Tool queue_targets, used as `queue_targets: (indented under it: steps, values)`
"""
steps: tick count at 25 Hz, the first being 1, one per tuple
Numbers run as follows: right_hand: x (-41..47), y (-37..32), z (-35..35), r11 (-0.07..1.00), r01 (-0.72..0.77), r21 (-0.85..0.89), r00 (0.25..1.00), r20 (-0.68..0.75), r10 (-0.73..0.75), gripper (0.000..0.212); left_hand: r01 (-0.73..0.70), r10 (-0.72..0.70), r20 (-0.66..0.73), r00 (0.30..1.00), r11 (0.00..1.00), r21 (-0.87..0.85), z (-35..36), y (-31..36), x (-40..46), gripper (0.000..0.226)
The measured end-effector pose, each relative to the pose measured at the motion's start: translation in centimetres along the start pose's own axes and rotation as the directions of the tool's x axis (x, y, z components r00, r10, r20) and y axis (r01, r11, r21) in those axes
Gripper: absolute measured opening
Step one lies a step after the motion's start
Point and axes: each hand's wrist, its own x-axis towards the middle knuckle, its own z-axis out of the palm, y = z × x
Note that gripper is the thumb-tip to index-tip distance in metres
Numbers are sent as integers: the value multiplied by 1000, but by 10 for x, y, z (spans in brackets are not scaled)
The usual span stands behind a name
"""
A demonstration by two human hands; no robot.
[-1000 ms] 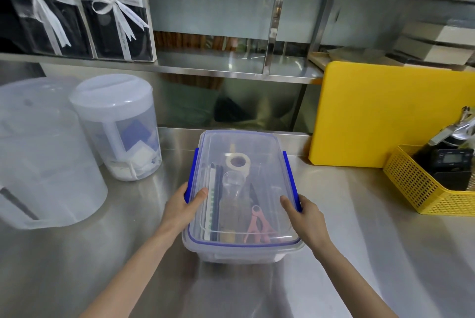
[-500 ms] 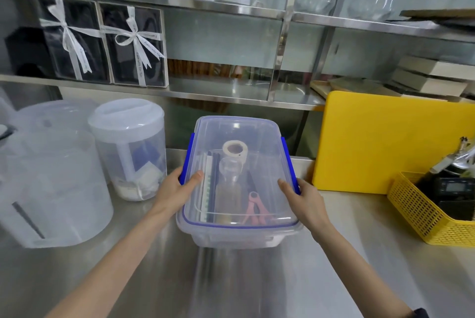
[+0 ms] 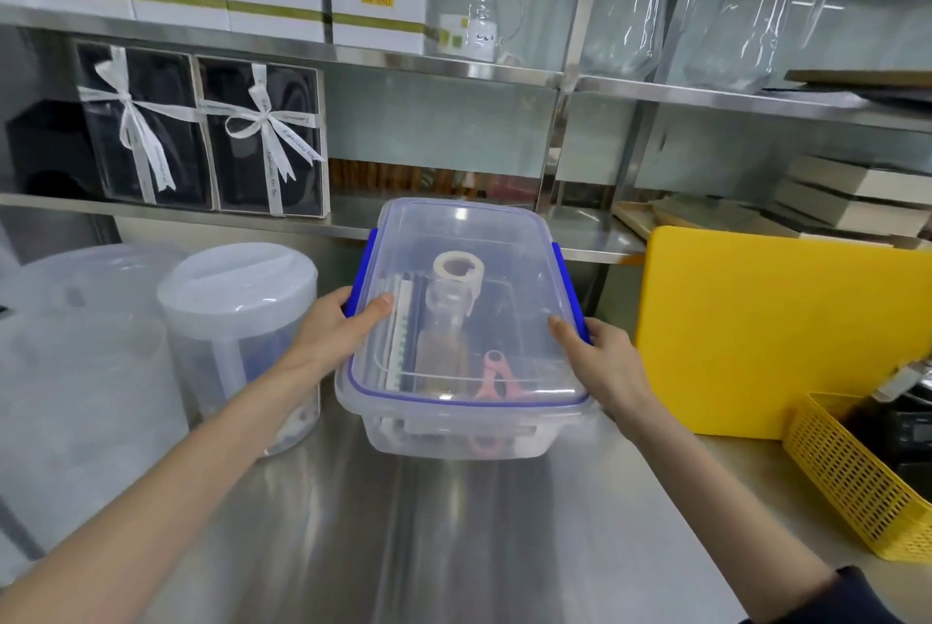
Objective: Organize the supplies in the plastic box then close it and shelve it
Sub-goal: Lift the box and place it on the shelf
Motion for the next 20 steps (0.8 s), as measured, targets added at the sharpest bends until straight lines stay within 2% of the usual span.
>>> queue_targets:
  steps: [6, 11, 14, 20]
  values:
    - [49, -27, -4, 999, 32, -15, 999, -5, -32, 34, -53, 53, -16, 998, 999, 9, -1, 38, 43, 36]
    - [95, -40, 0, 997, 71, 26, 997, -2, -71, 23, -78, 78, -12, 997, 997, 8, 2, 56, 86, 23]
    - [121, -44, 5, 996, 79, 35, 997, 8, -79, 24, -109, 108, 4, 994, 994, 17, 6, 67, 109, 15]
    - [171, -52, 12, 997, 74, 8, 997, -2, -74, 27, -134, 135, -29, 990, 990, 51, 15, 76, 155, 27]
